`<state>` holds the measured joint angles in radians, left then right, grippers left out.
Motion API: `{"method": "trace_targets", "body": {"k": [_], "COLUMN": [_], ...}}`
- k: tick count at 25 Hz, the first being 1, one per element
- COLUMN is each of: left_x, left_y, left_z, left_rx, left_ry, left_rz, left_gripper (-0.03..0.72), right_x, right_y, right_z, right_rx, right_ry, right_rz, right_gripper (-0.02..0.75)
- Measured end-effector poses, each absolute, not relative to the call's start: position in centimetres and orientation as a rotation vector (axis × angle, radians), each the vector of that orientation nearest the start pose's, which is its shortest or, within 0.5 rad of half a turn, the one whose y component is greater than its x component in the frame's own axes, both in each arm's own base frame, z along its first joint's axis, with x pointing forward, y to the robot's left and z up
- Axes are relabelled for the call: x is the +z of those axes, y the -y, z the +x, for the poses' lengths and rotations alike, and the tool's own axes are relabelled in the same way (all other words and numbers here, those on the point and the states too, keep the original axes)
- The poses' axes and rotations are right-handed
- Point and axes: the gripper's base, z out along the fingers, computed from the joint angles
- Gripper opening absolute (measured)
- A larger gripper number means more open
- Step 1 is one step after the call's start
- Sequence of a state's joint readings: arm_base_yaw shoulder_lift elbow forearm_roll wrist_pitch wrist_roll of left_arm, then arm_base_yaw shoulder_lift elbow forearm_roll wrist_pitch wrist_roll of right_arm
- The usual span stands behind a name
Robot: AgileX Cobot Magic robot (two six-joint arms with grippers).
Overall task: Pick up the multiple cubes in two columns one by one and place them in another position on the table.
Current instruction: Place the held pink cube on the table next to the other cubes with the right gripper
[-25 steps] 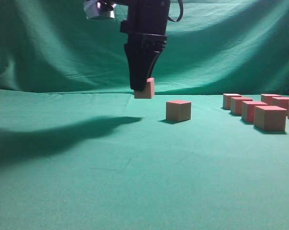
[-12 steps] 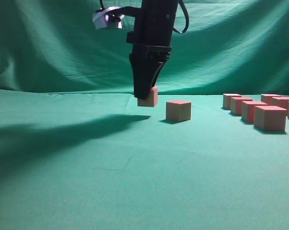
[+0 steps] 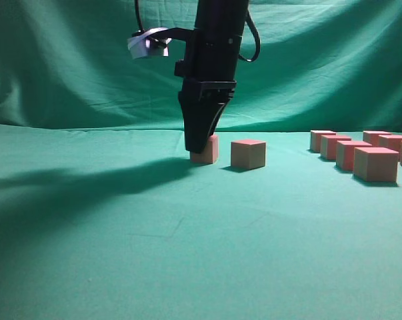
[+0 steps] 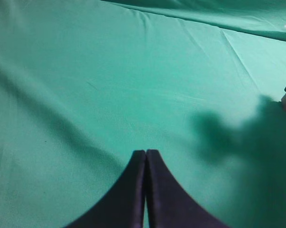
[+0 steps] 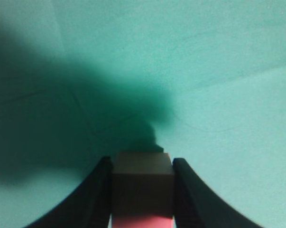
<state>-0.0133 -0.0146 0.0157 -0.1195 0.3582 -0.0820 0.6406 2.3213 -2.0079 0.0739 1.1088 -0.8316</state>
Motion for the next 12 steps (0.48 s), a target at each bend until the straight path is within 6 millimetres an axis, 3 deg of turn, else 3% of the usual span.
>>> {"method": "trace_targets", "body": {"k": [12], "left_x": [17.66], "left_y": [0.45], "left_z": [5.25], "left_rx": [-0.184], "left_ry": [-1.839], "left_rz": [-0.137], "left_gripper": [0.0], "right_x": [17.97], "right_y": [-29.74], "right_z": [39.07], "right_rx": [0.052], "right_ry": [-2.177], "right_rz": [-1.929], "right_gripper": [0.268]}}
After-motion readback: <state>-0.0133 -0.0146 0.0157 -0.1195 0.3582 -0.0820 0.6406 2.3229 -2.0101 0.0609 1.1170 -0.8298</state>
